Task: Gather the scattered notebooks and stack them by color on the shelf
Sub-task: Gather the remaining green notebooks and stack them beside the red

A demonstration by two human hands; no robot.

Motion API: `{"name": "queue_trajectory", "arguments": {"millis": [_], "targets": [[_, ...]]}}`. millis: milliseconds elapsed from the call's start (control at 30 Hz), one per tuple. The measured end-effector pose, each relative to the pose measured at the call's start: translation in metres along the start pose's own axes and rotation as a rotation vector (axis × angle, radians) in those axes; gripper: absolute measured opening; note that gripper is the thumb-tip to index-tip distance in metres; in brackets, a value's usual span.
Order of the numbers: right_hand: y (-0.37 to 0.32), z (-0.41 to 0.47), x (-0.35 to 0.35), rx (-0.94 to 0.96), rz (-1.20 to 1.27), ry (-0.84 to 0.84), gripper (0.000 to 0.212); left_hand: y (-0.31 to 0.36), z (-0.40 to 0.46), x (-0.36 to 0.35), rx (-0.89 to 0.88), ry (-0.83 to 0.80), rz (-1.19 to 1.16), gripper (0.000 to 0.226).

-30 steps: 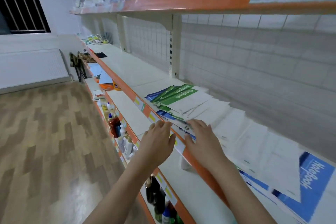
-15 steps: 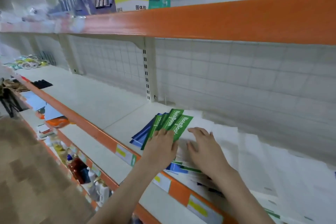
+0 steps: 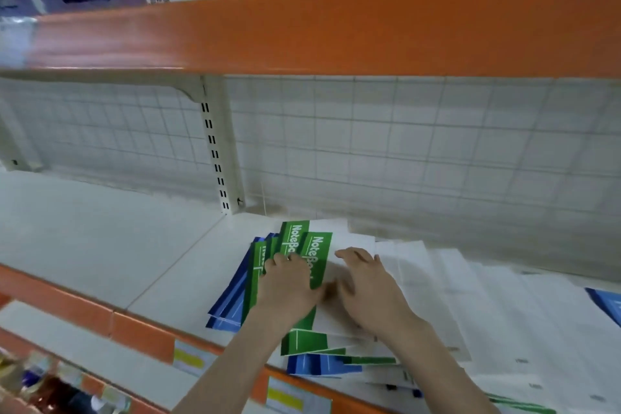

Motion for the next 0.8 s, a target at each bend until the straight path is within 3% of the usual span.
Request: {"name": "queue_trajectory", "arguments": {"millis": [167,367,433,533,600,700,800], "targets": [[-0.004,0.005,-0.010,0.002,0.049,0.020,0.042,-0.005,0.010,-0.005,0.035,-0.033,-0.124,0.068],[-0.005,0.008,-0.018,0.042,0.070,0.044,0.036,-0.002,0.019,-0.003,-0.013,0.033,-0.495,0.043],[-0.005,0.007,-0.023,0.047,0.025,0.014,0.046,-0.006,0.022,-0.001,-0.023,0.056,-0.609,0.037],[-0.005,0.004,-0.027,0.046,-0.047,-0.032,0.090,-0.021,0.028,0.003,0.039,0.089,-0.790,0.038],[-0.009,0.002,-0.030,0.083,-0.101,-0.056,0.107,-0.030,0.031,0.005,0.083,0.142,-0.886,0.041],[-0.014,0.001,-0.034,0.134,-0.160,-0.081,0.110,-0.030,0.033,0.003,0.130,0.114,-1.050,0.030],[-0.014,0.001,-0.031,0.160,-0.167,-0.038,0.090,-0.025,0.030,0.004,0.143,0.055,-1.195,0.027]]}}
Point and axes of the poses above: each hand's wrist, its own z-axis towards the middle knuckle, its own x-axis out of the back of the hand, y = z × x, the point moved 7 cm from there along z, towards the middle knuckle, and after that the axes turned 4 degrees about -z, right-handed, at the moved point
